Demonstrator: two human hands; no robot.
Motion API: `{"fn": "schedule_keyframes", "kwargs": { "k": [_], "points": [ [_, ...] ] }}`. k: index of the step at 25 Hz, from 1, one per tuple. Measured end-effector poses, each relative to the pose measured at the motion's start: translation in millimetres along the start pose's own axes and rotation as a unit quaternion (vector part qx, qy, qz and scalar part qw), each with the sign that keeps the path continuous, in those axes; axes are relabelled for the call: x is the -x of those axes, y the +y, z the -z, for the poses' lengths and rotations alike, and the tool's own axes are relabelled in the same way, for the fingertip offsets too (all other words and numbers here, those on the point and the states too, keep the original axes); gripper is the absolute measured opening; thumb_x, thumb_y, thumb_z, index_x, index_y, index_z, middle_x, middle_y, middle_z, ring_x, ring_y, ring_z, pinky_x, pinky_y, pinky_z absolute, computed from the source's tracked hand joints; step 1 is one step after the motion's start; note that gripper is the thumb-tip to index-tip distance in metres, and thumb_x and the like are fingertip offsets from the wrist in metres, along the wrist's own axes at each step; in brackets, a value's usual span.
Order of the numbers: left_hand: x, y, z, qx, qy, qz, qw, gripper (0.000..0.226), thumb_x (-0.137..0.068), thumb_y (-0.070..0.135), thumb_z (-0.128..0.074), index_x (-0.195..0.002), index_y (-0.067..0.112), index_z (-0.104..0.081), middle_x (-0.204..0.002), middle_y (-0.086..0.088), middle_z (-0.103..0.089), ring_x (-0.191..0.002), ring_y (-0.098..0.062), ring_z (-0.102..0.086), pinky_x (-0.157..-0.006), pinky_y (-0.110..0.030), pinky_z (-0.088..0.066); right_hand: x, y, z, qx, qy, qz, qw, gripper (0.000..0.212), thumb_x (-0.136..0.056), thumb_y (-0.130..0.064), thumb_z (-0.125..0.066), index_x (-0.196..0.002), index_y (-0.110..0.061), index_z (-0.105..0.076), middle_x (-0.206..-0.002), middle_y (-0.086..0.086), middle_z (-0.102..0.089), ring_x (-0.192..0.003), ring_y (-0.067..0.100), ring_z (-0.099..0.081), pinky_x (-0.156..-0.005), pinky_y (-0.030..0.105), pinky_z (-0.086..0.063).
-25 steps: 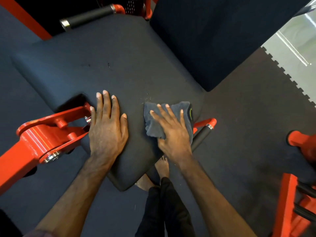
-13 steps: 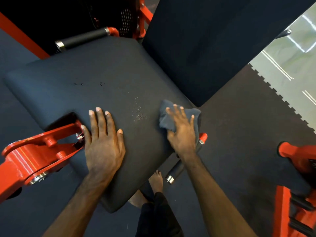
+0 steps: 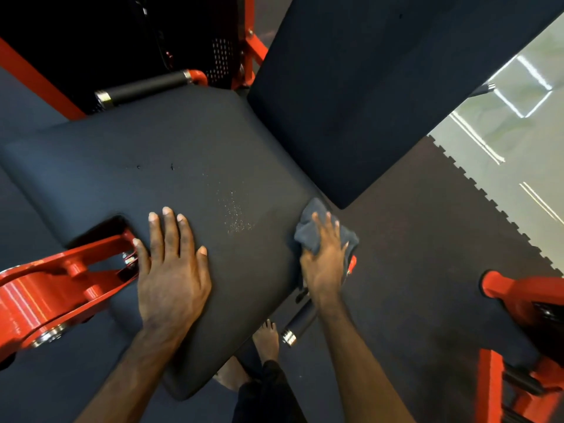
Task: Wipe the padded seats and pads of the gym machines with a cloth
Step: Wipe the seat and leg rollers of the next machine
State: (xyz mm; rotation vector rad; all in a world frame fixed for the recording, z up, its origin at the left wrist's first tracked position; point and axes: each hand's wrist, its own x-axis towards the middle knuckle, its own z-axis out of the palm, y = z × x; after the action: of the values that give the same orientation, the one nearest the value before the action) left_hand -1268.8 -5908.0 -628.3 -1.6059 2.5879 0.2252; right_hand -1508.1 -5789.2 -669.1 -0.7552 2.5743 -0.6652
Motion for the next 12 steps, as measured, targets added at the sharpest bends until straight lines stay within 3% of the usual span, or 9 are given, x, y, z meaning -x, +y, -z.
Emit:
{"fn": "schedule_keyframes", "kwargs": {
  "k": [3,5,7,10,12],
  "points": [
    [-1,0,0,0.0,-0.002,0.006,1.0,0.073,-0.109,0.047,-0.015,-0.167,0.003,-0.014,-0.176,-0.016,0.0,-0.163,-0.031,0.008,-0.127,-0.066,-0.019,36,-13,-3,0.036,-0.048,0.135,0.989,0.086,-0.076,-0.006,-0.066,-0.157,-0.028,-0.047,-0.17,-0.004,-0.03,-0.161,0.018,-0.015,-0.13,0.056,-0.007],
    [-1,0,-1,0.005,-0.001,-0.001,1.0,0.073,-0.109,0.047,-0.016,-0.167,0.003,-0.014,-0.176,-0.016,-0.001,-0.163,-0.031,0.008,-0.128,-0.065,-0.017,-3,-14,0,0.045,-0.081,0.203,0.975,0.086,-0.075,-0.008,-0.061,-0.157,-0.029,-0.046,-0.169,-0.004,-0.033,-0.161,0.018,-0.017,-0.129,0.059,-0.009],
    [-1,0,-2,0.005,0.004,-0.002,1.0,0.072,-0.108,0.046,-0.017,-0.167,0.003,-0.015,-0.176,-0.016,-0.001,-0.163,-0.032,0.008,-0.129,-0.064,-0.015,-44,-4,6,0.047,-0.102,0.167,0.98,0.082,-0.082,-0.012,-0.056,-0.159,-0.033,-0.04,-0.17,-0.003,-0.032,-0.16,0.021,-0.021,-0.127,0.062,-0.016],
    [0,1,-2,0.005,0.008,0.002,1.0,0.072,-0.108,0.045,-0.017,-0.166,0.002,-0.014,-0.176,-0.016,-0.001,-0.163,-0.032,0.008,-0.128,-0.064,-0.016,-7,-7,10,0.003,-0.019,-0.011,1.0,0.085,-0.083,-0.01,-0.062,-0.158,-0.043,-0.037,-0.17,-0.008,-0.03,-0.158,0.021,-0.024,-0.125,0.063,-0.022],
    [1,1,-1,0.007,0.007,0.0,1.0,0.073,-0.108,0.046,-0.017,-0.166,0.002,-0.014,-0.176,-0.016,0.0,-0.163,-0.032,0.008,-0.128,-0.064,-0.017,34,-19,6,0.039,-0.032,0.073,0.996,0.083,-0.084,-0.015,-0.062,-0.16,-0.037,-0.038,-0.171,-0.004,-0.028,-0.16,0.022,-0.019,-0.129,0.059,-0.01]
  ]
}}
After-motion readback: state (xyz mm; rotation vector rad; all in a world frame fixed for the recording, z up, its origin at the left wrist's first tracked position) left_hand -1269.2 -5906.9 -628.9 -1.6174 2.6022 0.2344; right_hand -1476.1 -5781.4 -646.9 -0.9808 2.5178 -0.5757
